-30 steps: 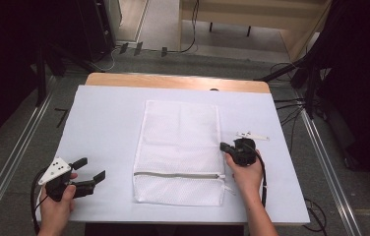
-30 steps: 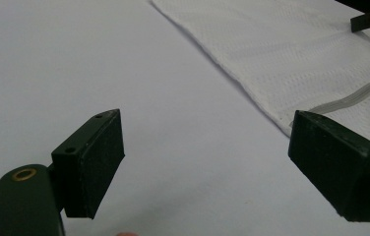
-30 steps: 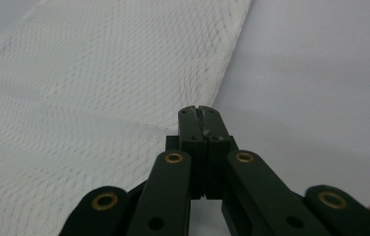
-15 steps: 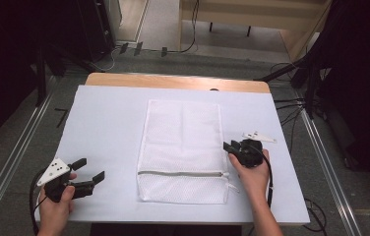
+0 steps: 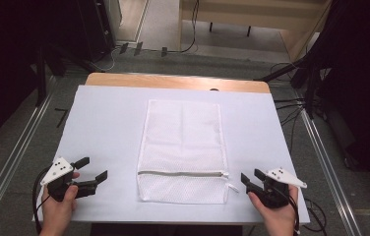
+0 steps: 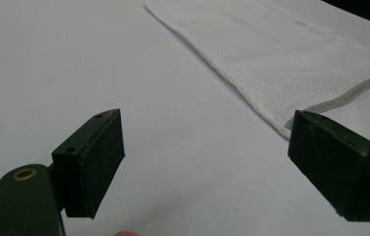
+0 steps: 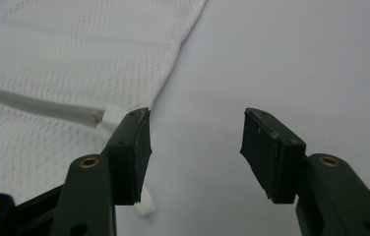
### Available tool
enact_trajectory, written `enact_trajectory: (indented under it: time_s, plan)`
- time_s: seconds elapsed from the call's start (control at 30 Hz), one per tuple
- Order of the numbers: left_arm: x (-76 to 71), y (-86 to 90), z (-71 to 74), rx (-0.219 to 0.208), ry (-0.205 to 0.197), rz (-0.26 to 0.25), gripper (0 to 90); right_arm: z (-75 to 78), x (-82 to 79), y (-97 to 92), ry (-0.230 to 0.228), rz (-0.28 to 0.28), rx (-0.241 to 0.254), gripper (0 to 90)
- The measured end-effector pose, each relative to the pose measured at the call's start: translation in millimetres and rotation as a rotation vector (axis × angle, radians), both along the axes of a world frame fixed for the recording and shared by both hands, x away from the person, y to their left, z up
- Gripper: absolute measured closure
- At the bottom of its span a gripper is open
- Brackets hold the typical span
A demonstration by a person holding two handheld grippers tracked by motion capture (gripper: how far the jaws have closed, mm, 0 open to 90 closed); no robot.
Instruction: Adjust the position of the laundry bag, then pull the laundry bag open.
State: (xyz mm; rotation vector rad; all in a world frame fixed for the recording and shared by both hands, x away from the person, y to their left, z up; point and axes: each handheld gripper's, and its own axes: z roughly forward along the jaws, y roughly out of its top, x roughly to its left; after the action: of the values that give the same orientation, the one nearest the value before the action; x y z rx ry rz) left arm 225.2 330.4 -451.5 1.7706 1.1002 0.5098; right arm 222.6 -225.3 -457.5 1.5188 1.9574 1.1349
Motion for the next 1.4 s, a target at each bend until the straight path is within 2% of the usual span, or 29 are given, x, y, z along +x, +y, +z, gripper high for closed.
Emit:
enact_trajectory:
  time_s: [0.1, 0.27, 0.47, 0.83, 1.0, 1.17, 1.3, 1.4]
  plan:
    - [0.2, 0.9, -0.6, -0.002, 0.003, 0.003, 13.7, -7.6, -14.4, 2.4, 0.014, 0.016, 0.003, 45.0]
    - [-1.6, 0.1, 1.2, -0.002, -0.008, 0.003, 13.7, -16.8, -23.3, 8.2, 0.002, 0.060, -0.027, 42.7]
    - [-2.9, -4.4, 2.2, -0.016, -0.006, -0.016, 13.7, -20.8, -16.7, 19.5, 0.017, 0.111, -0.004, 40.5]
    - [-4.8, -31.9, -0.2, -0.014, 0.008, -0.096, 13.7, -29.1, -3.2, 38.0, 0.041, 0.150, -0.024, 41.0]
    - [-5.9, -38.8, -0.8, -0.017, 0.010, -0.110, 13.8, -30.2, 0.9, 48.2, 0.032, 0.179, -0.031, 43.0]
    - [-5.8, -53.3, -1.3, -0.014, 0.011, -0.144, 13.8, -31.5, 5.4, 56.9, 0.028, 0.187, -0.060, 43.1]
    - [1.0, -75.8, -2.9, -0.030, 0.027, -0.194, 13.9, -31.9, 8.2, 63.5, 0.027, 0.159, -0.073, 40.1]
    - [5.3, -95.5, -2.3, -0.023, 0.042, -0.246, 13.9, -31.6, 8.8, 67.5, 0.029, 0.152, -0.095, 38.8]
